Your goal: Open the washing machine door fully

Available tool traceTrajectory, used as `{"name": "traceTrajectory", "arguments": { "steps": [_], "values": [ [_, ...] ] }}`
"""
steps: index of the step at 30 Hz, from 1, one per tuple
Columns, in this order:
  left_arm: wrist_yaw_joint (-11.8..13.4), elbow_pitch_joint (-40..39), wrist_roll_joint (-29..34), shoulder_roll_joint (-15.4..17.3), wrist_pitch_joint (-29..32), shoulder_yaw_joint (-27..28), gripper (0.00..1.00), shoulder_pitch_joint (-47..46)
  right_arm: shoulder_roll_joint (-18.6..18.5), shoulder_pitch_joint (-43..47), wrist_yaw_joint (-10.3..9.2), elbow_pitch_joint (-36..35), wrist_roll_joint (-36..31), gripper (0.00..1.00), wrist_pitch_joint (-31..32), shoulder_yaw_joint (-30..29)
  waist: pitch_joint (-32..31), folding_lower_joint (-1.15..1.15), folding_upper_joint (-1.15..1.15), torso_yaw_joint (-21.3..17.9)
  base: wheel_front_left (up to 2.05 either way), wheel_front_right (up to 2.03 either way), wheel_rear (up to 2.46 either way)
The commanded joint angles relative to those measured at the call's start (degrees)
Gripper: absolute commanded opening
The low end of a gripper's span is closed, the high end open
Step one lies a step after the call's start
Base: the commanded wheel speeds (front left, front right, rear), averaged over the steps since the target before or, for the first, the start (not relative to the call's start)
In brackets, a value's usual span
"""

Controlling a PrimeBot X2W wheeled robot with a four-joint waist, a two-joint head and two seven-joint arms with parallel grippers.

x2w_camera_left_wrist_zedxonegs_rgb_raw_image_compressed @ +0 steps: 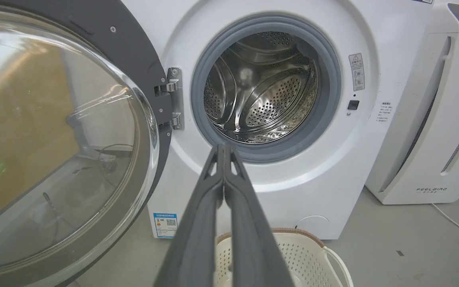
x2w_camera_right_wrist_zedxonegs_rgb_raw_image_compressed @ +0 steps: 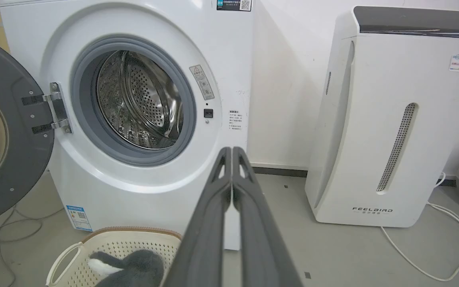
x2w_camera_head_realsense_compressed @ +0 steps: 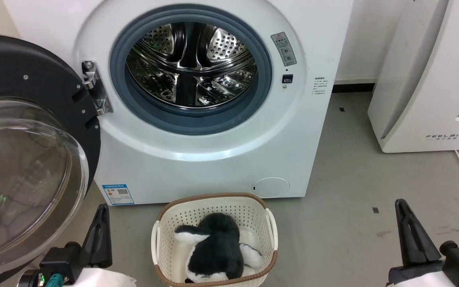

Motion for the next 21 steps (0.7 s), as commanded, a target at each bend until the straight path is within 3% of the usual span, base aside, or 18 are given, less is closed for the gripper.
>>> {"name": "traceTrajectory", "arguments": {
  "steps": [1,21],
  "values": [
    [0.19,-0.18,0.19,0.03,0.22,-0.15,0.0,-0.05,0.01,-0.15,0.0,0.01,-0.05,0.0,0.27,0.12,0.02,0.0,0.0,0.04,0.0,0.0,0.0],
    [1.1,-1.22,1.1,0.03,2.61,-1.18,0.0,-0.28,0.03,-0.87,0.01,0.04,-0.3,0.0,2.62,0.87,0.44,0.0,0.0,0.55,0.0,0.0,0.0]
  ]
}}
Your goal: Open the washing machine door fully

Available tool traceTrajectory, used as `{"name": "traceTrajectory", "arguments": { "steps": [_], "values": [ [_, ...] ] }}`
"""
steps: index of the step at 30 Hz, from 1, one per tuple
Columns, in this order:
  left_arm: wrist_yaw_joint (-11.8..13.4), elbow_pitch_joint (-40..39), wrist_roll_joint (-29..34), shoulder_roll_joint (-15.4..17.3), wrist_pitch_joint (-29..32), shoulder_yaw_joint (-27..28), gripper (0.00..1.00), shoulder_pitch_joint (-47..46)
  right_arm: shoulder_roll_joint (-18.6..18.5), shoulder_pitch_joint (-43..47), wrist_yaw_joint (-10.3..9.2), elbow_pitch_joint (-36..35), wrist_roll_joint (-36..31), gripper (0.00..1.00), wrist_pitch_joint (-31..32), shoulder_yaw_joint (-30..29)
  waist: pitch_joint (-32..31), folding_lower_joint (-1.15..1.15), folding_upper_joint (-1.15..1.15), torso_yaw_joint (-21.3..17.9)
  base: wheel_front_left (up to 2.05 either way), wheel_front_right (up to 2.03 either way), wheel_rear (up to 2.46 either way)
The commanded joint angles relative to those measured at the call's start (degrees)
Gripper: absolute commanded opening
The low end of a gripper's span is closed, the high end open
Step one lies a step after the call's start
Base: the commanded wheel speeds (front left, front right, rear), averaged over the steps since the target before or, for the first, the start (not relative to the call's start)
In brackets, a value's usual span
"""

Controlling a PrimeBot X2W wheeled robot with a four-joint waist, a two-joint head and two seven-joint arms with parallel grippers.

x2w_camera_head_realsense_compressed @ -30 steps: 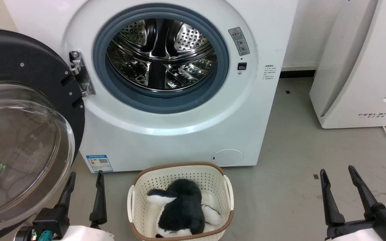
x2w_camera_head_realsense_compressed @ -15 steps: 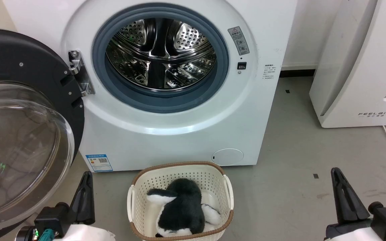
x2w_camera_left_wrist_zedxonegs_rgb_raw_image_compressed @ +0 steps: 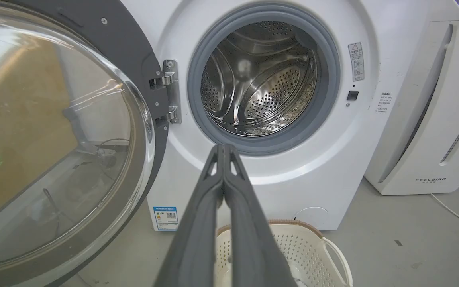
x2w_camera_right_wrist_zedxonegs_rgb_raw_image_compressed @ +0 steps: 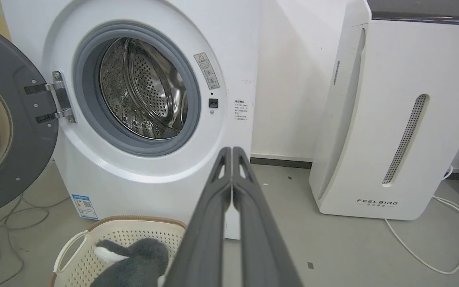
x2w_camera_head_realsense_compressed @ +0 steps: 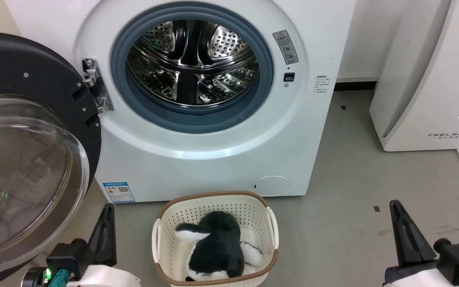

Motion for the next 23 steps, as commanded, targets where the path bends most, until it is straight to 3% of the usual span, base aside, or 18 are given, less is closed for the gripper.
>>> {"name": "traceTrajectory", "arguments": {
  "steps": [1,23],
  "values": [
    [0.41,-0.39,0.54,0.05,0.33,-0.09,0.0,-0.26,0.03,-0.69,0.01,0.03,-0.24,0.0,0.4,0.13,0.02,0.0,0.0,0.03,0.0,0.0,0.0],
    [1.45,-1.59,1.58,0.04,3.08,-1.27,0.0,-0.53,0.06,-1.51,0.01,0.08,-0.53,0.0,3.11,0.99,0.5,0.0,0.0,0.61,0.0,0.0,0.0]
  ]
}}
